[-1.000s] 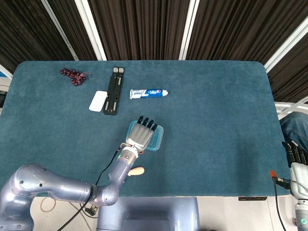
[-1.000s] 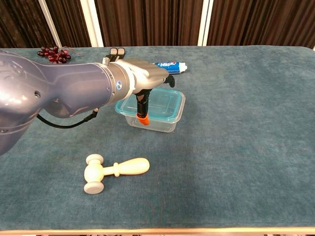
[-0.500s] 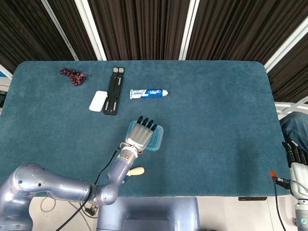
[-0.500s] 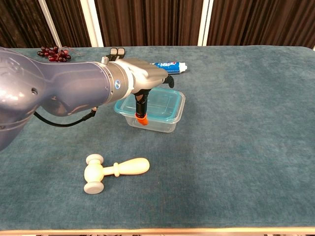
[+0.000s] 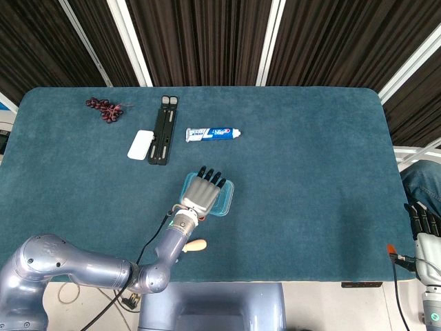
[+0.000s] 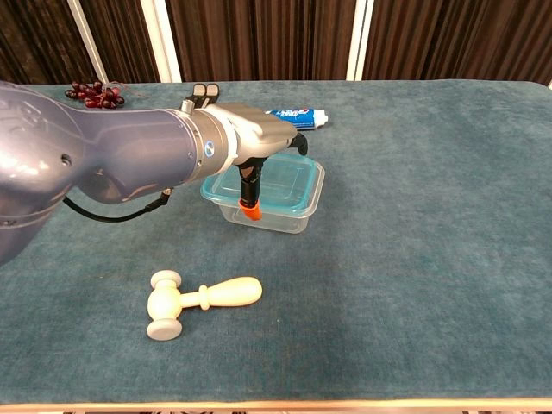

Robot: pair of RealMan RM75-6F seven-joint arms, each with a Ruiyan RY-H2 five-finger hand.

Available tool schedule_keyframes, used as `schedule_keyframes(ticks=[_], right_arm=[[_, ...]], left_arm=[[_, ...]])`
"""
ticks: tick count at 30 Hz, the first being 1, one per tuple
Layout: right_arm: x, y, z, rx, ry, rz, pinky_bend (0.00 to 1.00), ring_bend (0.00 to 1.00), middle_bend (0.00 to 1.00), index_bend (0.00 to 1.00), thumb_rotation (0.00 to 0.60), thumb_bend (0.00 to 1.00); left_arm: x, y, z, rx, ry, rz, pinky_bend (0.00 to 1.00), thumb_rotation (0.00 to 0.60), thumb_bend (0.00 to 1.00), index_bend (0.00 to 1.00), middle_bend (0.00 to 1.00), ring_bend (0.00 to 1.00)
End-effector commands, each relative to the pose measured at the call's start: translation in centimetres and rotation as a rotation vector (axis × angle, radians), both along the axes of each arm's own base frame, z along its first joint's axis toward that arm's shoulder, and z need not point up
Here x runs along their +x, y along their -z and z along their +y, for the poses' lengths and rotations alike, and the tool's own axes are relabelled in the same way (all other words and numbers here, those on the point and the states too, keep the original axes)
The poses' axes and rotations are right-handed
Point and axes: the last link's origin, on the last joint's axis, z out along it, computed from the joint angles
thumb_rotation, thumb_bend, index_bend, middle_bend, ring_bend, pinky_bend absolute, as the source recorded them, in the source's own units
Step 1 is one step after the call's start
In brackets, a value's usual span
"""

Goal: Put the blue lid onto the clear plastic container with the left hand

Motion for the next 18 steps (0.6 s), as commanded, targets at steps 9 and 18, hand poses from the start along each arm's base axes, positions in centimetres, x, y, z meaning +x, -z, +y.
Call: schedule_keyframes(ticks=[9, 18], right_arm=[[0.00, -0.02, 0.00, -0.001, 0.001, -0.001, 0.00, 0.00, 0.00, 0.00, 0.600, 0.35], [0.00, -0.01, 0.00, 0.000, 0.001, 0.001, 0.00, 0.00, 0.00, 0.00, 0.600, 0.35]], left_arm=[[0.18, 0.16, -0.29, -0.007, 0.013, 0.007, 0.00, 0.600, 0.17, 0.10, 0.03, 0.00], [0.43, -0.20, -0.85, -0.011, 0.039, -0.011, 0.00, 0.600, 0.17, 0.10, 0.03, 0.00]])
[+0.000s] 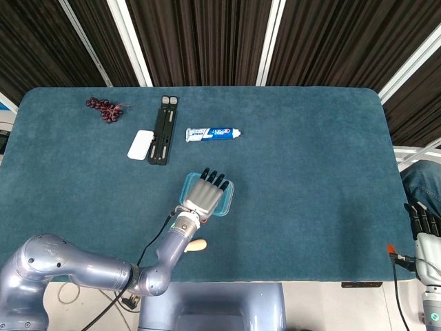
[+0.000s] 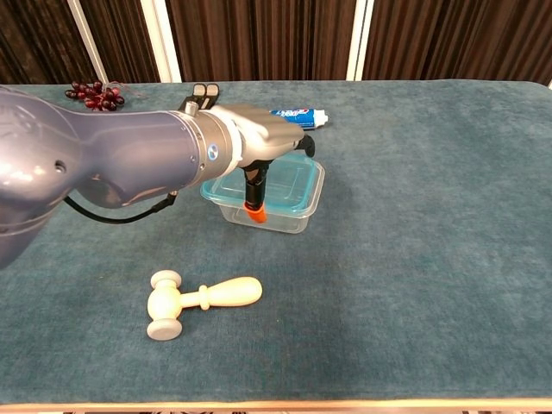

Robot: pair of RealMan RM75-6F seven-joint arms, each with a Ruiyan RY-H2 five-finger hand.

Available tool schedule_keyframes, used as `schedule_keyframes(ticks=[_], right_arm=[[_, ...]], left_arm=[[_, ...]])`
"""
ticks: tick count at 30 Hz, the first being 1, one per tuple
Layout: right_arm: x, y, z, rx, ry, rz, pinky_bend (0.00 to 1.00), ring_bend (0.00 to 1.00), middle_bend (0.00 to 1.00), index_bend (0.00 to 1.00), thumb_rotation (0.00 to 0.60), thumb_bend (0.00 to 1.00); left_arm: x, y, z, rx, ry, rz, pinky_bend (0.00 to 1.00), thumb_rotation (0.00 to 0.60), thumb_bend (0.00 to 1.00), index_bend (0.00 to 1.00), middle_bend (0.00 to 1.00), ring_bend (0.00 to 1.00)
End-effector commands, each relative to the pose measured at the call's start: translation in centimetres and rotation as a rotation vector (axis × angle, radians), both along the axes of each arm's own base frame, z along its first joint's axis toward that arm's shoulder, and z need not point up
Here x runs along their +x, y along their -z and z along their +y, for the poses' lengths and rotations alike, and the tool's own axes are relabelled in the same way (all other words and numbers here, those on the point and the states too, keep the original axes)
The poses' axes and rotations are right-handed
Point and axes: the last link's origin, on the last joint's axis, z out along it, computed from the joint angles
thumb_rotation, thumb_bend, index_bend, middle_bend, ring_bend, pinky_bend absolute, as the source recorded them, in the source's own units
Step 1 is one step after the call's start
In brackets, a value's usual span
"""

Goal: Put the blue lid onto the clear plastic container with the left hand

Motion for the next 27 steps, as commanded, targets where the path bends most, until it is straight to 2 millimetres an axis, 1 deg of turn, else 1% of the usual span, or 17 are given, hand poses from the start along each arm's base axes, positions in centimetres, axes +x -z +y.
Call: schedule_keyframes(ticks=[1, 9, 12, 14, 15, 18, 19, 21, 27], right_arm=[[0.0, 0.0, 0.0, 0.001, 0.001, 0.001, 0.00, 0.00, 0.00, 0.00, 0.600, 0.35], [0.0, 0.0, 0.0, 0.000, 0.003, 0.004, 0.00, 0.00, 0.00, 0.00, 0.600, 0.35], [0.0, 0.0, 0.0, -0.003, 0.002, 0.005, 0.00, 0.00, 0.00, 0.00, 0.600, 0.35], [0.0, 0.0, 0.0, -0.004, 0.003, 0.004, 0.00, 0.00, 0.00, 0.00, 0.600, 0.35], [0.0, 0.0, 0.0, -0.005, 0.003, 0.003, 0.00, 0.00, 0.00, 0.00, 0.600, 0.35], [0.0, 0.0, 0.0, -0.008, 0.004, 0.001, 0.00, 0.00, 0.00, 0.00, 0.600, 0.35], [0.0, 0.0, 0.0, -0.009, 0.004, 0.000, 0.00, 0.00, 0.00, 0.00, 0.600, 0.35], [0.0, -0.1, 0.0, -0.012, 0.005, -0.003, 0.00, 0.00, 0.00, 0.00, 0.600, 0.35], [0.0, 0.0, 0.0, -0.014, 0.010, -0.013, 0.00, 0.00, 0.00, 0.00, 0.600, 0.35]], left_arm=[[0.0, -0.3, -0.4, -0.006, 0.014, -0.009, 0.00, 0.600, 0.17, 0.10, 0.03, 0.00], [-0.1, -1.4, -1.9, -0.025, 0.069, -0.038, 0.00, 0.600, 0.17, 0.10, 0.04, 0.00], [0.3, -2.1, -1.9, 0.008, 0.096, -0.069, 0.00, 0.600, 0.18, 0.10, 0.06, 0.00], [0.6, -2.4, -1.7, 0.040, 0.112, -0.092, 0.01, 0.600, 0.20, 0.13, 0.09, 0.00], [0.6, -2.5, -1.6, 0.054, 0.119, -0.105, 0.02, 0.600, 0.21, 0.15, 0.10, 0.00], [0.8, -2.5, -1.4, 0.047, 0.117, -0.133, 0.03, 0.600, 0.30, 0.25, 0.18, 0.00], [1.0, -2.6, -1.2, 0.047, 0.118, -0.148, 0.03, 0.600, 0.34, 0.30, 0.21, 0.00], [1.4, -2.8, -0.7, 0.065, 0.136, -0.167, 0.05, 0.600, 0.37, 0.37, 0.27, 0.00], [1.3, -2.7, 0.8, 0.081, 0.137, -0.173, 0.06, 0.600, 0.41, 0.50, 0.36, 0.02]])
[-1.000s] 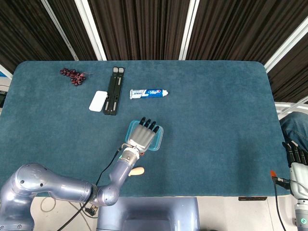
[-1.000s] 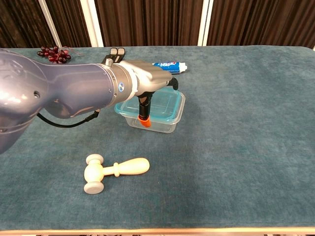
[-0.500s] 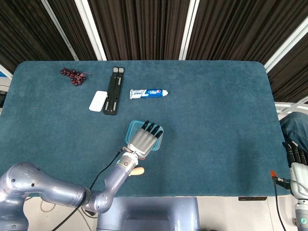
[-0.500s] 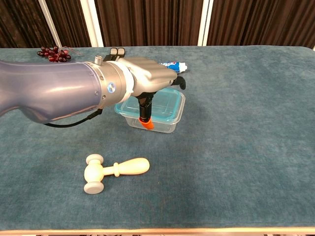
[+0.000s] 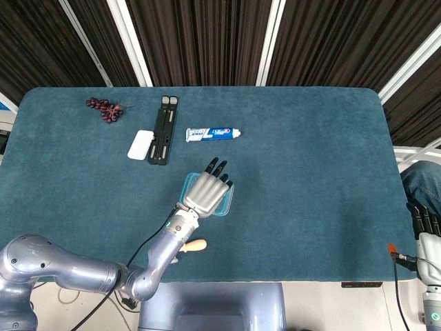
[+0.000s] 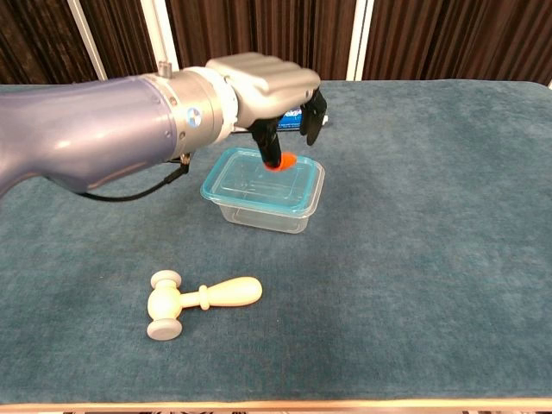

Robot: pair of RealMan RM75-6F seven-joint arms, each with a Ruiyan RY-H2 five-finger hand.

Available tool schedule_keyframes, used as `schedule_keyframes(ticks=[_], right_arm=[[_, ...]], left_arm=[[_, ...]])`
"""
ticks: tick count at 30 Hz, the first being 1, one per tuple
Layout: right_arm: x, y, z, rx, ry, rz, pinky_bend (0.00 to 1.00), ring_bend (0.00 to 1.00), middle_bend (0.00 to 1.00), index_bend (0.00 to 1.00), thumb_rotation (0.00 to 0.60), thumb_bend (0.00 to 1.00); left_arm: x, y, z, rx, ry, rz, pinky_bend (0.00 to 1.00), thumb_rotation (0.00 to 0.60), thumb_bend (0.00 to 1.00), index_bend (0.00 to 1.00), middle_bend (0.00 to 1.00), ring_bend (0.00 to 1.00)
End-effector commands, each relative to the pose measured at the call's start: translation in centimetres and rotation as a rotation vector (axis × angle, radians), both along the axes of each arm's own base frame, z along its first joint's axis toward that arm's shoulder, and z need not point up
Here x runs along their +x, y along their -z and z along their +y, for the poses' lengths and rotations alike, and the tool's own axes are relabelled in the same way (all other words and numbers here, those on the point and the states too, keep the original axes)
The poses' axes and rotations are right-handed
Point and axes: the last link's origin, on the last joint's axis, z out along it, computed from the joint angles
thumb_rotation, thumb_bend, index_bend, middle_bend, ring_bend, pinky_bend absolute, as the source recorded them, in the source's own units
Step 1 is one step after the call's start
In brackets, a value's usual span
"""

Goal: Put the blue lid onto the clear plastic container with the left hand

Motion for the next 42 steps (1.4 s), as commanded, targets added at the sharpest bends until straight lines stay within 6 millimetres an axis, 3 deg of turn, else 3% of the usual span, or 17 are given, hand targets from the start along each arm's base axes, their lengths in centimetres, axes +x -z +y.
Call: schedule_keyframes(ticks=[1, 12, 22, 42], right_arm=[[0.0, 0.0, 0.0, 0.000, 0.000, 0.001, 0.00, 0.00, 0.00, 0.00, 0.600, 0.35], [0.0, 0.1, 0.0, 0.001, 0.008, -0.003, 0.00, 0.00, 0.00, 0.00, 0.600, 0.35], [0.0, 0.1, 0.0, 0.002, 0.009, -0.006, 0.00, 0.00, 0.00, 0.00, 0.600, 0.35], [-0.1, 0.0, 0.0, -0.005, 0.015, -0.006, 0.00, 0.00, 0.00, 0.00, 0.600, 0.35]], left_arm=[[0.0, 0.0, 0.9, 0.002, -0.016, -0.015, 0.07, 0.600, 0.42, 0.52, 0.37, 0.03], [0.0, 0.6, 2.3, 0.022, -0.017, -0.013, 0.08, 0.600, 0.48, 0.64, 0.46, 0.08], [-0.4, 1.3, 2.5, 0.041, -0.018, -0.006, 0.26, 0.600, 0.53, 0.65, 0.54, 0.22], [-2.1, 3.2, 2.6, 0.015, -0.029, 0.055, 0.26, 0.600, 0.53, 0.65, 0.54, 0.23]])
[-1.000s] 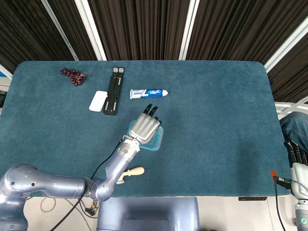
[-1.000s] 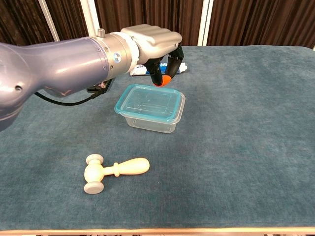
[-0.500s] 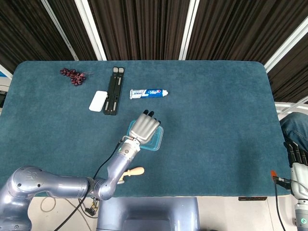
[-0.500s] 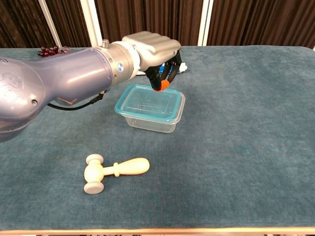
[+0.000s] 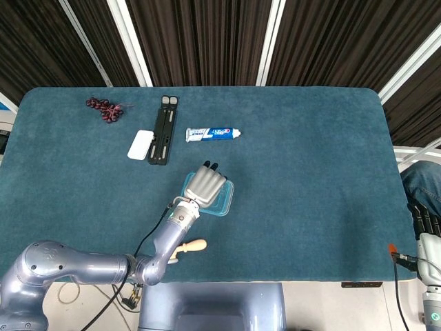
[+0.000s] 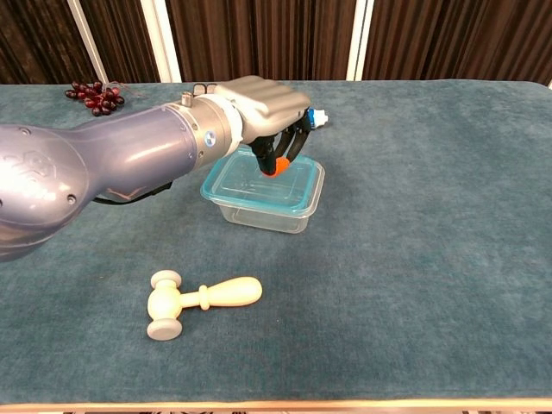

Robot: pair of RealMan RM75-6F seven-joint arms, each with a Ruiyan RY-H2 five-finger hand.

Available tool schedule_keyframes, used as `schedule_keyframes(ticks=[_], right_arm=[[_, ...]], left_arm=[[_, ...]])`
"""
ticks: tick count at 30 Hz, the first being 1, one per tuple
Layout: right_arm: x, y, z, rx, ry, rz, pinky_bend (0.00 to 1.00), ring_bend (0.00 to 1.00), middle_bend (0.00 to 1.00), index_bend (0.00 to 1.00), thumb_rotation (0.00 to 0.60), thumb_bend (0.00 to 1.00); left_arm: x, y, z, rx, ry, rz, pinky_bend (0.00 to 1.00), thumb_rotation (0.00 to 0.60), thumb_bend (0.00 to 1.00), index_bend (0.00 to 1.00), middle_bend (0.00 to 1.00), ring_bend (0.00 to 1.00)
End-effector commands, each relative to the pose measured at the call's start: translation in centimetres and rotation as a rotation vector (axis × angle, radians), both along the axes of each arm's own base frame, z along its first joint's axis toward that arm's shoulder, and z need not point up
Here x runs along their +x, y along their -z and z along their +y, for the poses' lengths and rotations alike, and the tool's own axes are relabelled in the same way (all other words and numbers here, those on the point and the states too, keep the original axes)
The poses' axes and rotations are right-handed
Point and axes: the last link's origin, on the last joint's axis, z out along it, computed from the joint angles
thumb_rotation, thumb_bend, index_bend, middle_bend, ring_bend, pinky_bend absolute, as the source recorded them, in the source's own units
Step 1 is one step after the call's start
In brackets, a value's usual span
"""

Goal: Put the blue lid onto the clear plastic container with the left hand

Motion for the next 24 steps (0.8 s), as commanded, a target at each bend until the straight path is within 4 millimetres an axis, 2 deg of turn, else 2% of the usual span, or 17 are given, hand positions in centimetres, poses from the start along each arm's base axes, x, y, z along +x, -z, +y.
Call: schedule_keyframes(ticks=[1, 24], right_arm=[[0.00, 0.02, 0.01, 0.000, 0.001, -0.001, 0.00, 0.00, 0.00, 0.00, 0.600, 0.35], [0.03, -0.01, 0.03, 0.000, 0.002, -0.005, 0.00, 0.00, 0.00, 0.00, 0.600, 0.35]], left_arm=[[-0.29, 0.26, -0.10, -0.003, 0.002, 0.010, 0.26, 0.600, 0.53, 0.65, 0.54, 0.23], [-0.09, 1.23, -0.14, 0.007, 0.023, 0.025, 0.25, 0.600, 0.53, 0.65, 0.54, 0.23]])
